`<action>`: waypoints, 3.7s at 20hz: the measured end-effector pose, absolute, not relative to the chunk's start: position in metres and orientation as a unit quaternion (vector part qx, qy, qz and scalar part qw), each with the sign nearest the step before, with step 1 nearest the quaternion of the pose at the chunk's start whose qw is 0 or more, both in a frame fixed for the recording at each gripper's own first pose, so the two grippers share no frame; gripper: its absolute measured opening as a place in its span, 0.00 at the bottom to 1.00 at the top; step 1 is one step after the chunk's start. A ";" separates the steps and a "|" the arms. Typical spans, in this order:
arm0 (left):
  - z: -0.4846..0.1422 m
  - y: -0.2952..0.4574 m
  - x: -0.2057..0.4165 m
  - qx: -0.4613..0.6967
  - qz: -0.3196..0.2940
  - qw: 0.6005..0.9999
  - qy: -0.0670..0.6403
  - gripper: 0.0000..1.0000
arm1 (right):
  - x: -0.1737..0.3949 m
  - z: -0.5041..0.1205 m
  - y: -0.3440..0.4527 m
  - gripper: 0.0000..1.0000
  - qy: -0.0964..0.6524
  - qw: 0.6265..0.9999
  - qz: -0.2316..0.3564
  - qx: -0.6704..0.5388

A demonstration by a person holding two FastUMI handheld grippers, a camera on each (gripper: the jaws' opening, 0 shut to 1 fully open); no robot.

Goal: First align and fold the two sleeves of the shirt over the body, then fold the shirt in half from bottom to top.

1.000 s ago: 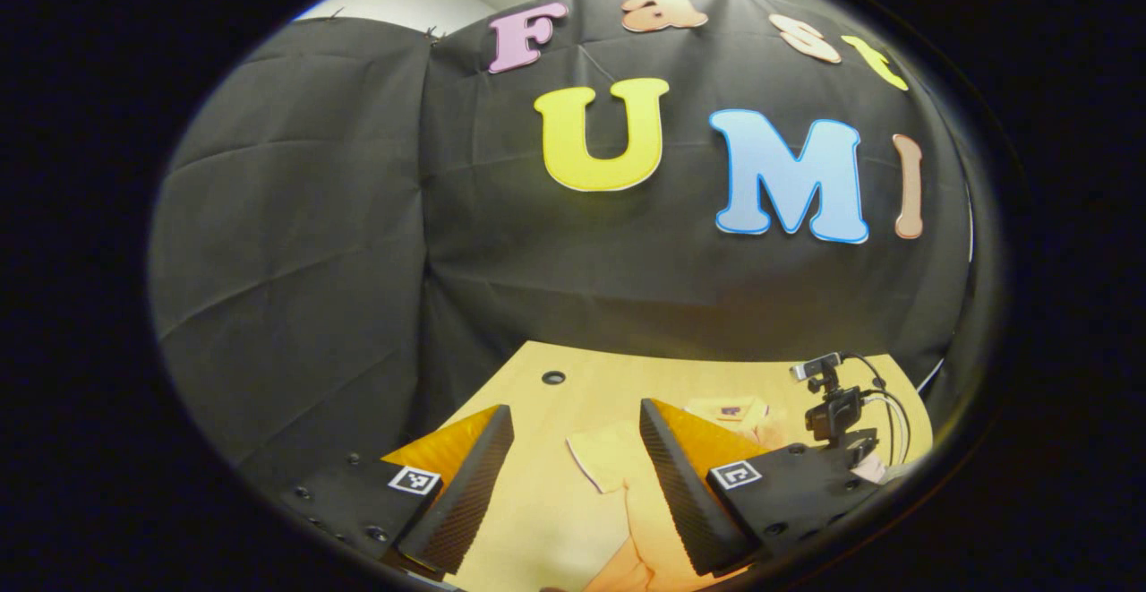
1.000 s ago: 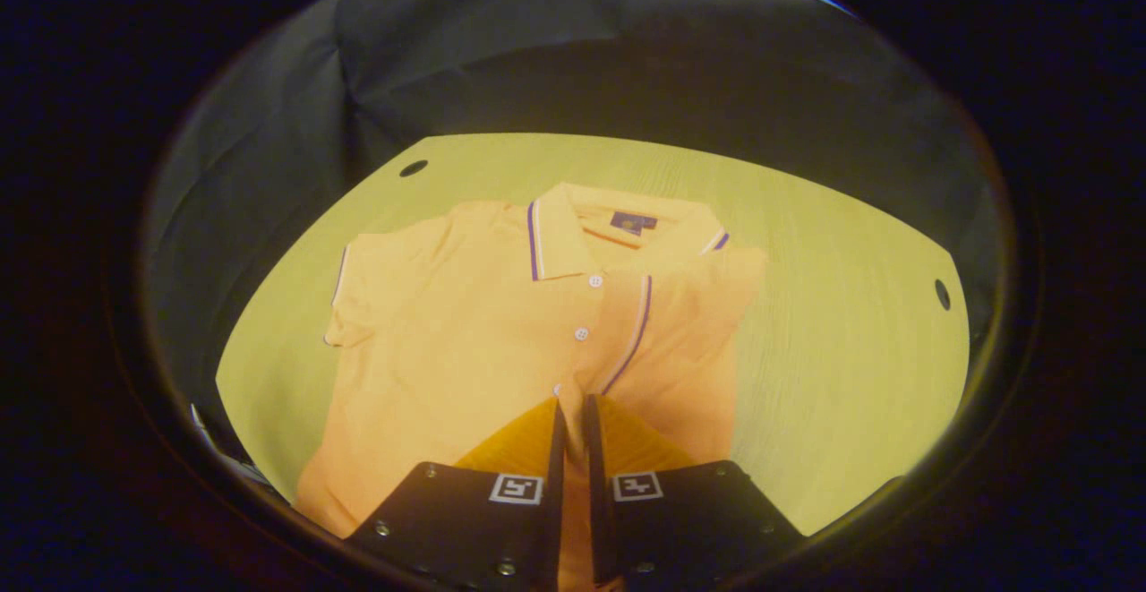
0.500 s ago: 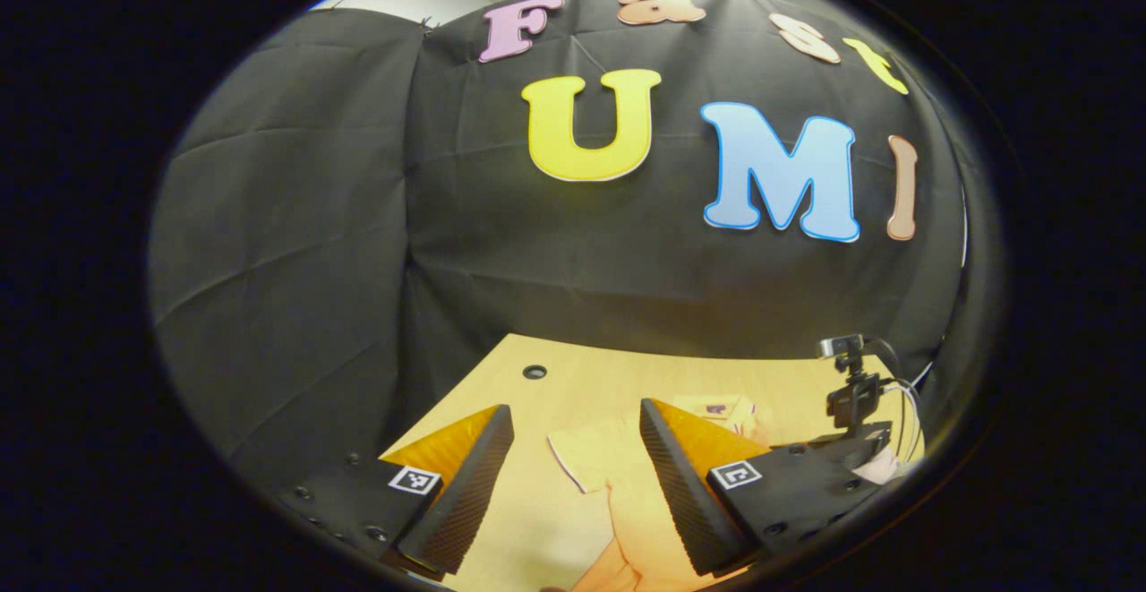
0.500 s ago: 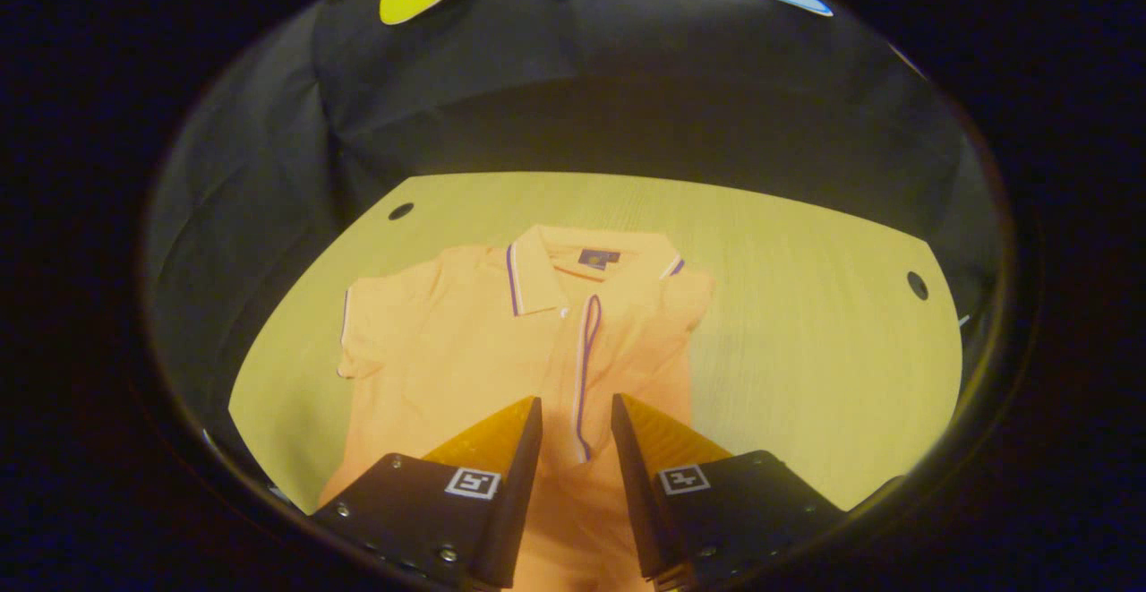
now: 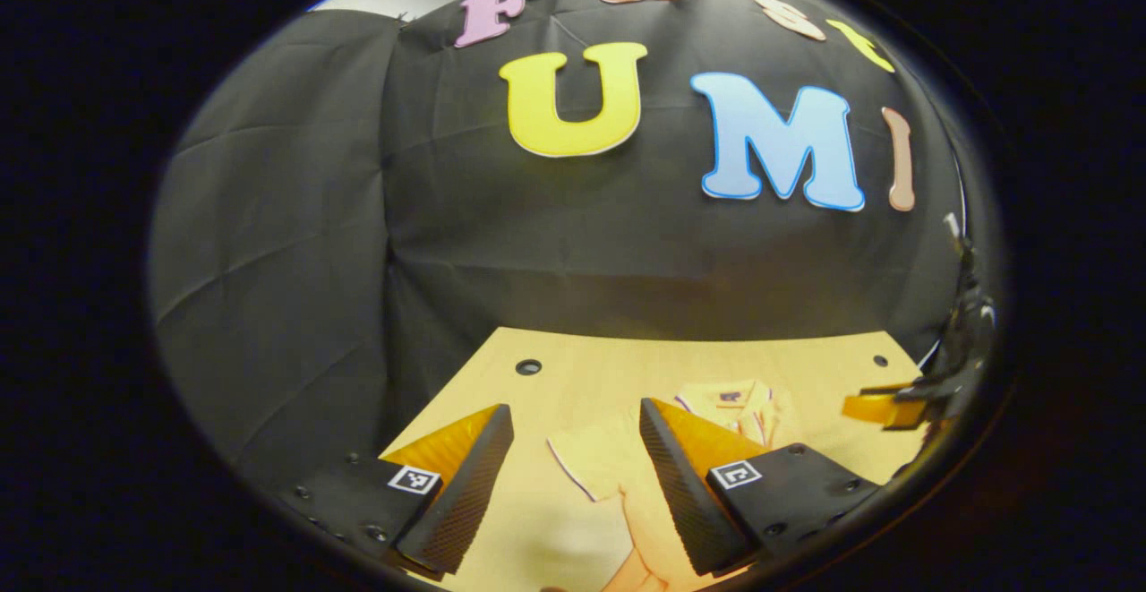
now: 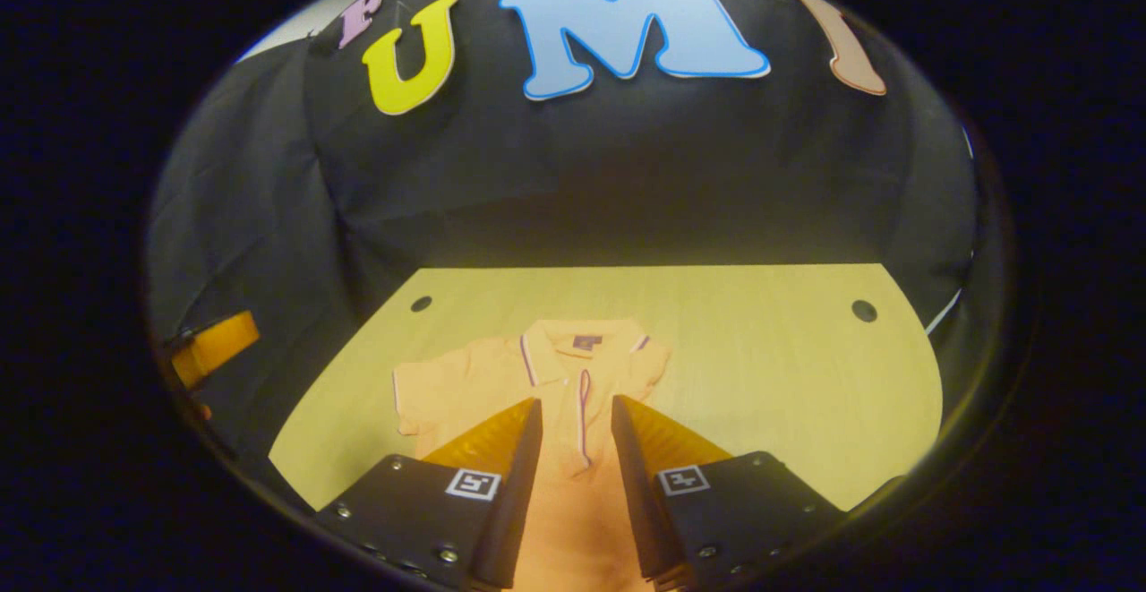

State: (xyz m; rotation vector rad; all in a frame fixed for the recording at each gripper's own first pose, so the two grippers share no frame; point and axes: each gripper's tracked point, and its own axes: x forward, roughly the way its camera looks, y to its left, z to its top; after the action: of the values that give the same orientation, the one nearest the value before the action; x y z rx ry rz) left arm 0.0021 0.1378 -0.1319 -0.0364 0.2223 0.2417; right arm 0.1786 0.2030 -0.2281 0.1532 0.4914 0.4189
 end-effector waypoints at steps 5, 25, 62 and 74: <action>-0.185 0.140 0.051 -0.024 0.090 0.984 0.151 0.92 | 0.144 -0.185 0.177 0.49 0.212 0.954 0.188 0.097; -0.385 0.171 0.111 -0.042 0.096 0.933 0.344 0.96 | 0.064 -0.170 0.118 0.49 0.233 0.961 0.084 0.124; -0.322 -0.030 0.136 0.127 -0.079 0.943 0.297 0.07 | 0.053 -0.201 0.104 0.49 0.248 0.953 0.067 0.162; -0.340 -0.031 0.103 0.089 -0.125 0.930 0.333 0.87 | 0.048 -0.227 0.093 0.49 0.268 0.946 0.061 0.172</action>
State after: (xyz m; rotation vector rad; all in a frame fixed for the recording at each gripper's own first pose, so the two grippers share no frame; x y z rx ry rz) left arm 0.1031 -0.0311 -0.3401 0.1821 0.6822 -0.2562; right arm 0.0477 0.0932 -0.2268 0.3497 0.5453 0.1236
